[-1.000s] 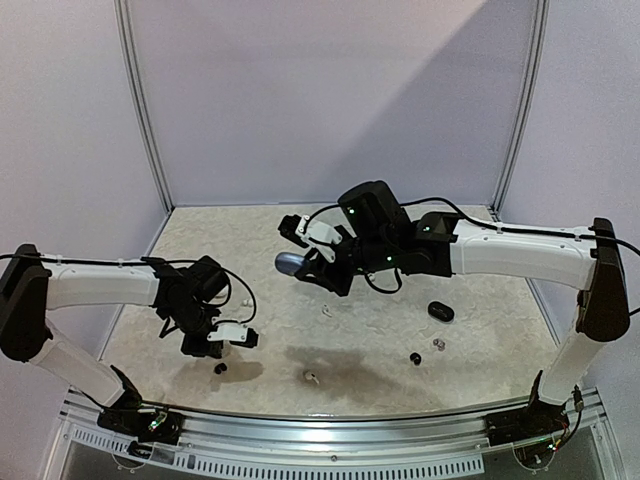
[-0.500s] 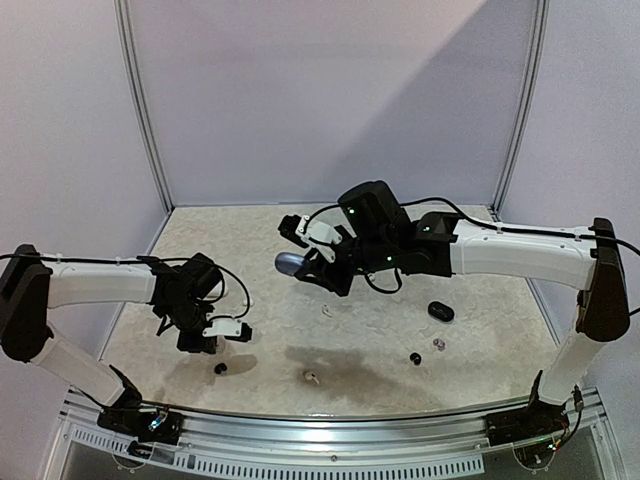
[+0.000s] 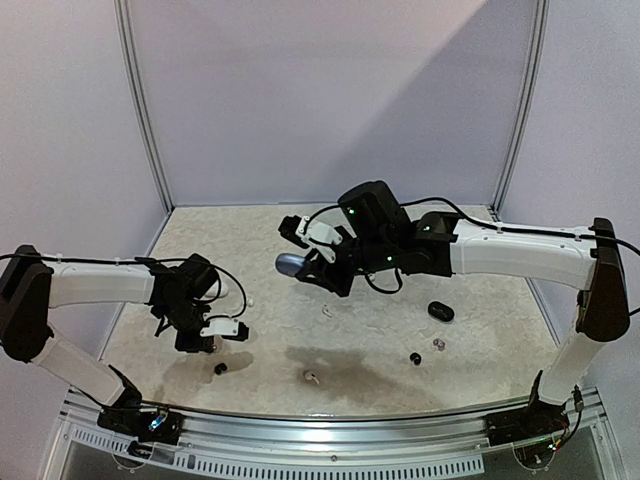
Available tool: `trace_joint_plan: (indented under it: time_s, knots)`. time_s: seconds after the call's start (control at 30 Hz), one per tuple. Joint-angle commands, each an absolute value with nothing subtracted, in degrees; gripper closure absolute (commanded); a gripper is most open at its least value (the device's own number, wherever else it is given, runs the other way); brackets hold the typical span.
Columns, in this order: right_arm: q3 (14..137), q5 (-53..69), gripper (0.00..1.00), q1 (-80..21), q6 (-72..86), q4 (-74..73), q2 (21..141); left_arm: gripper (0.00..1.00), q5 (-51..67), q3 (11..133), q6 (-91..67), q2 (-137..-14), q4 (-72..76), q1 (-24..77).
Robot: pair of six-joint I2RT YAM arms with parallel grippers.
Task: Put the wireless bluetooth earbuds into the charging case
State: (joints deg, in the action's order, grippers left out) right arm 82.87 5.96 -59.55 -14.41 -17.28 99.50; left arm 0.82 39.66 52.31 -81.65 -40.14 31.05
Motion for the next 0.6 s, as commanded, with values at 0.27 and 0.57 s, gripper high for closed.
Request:
trace_joint_plan:
  time_s: [0.27,0.57]
  knots:
    - [84.9,6.31,0.99,-58.94,-14.86,-18.83,100.37,1.0,2.79,41.73,54.53,-80.95,-42.96,30.06]
    - [81.24,4.54,0.99,-55.67,-12.49,-18.58,98.65,1.0,4.36,52.96,50.17,-85.64,-47.56,36.6]
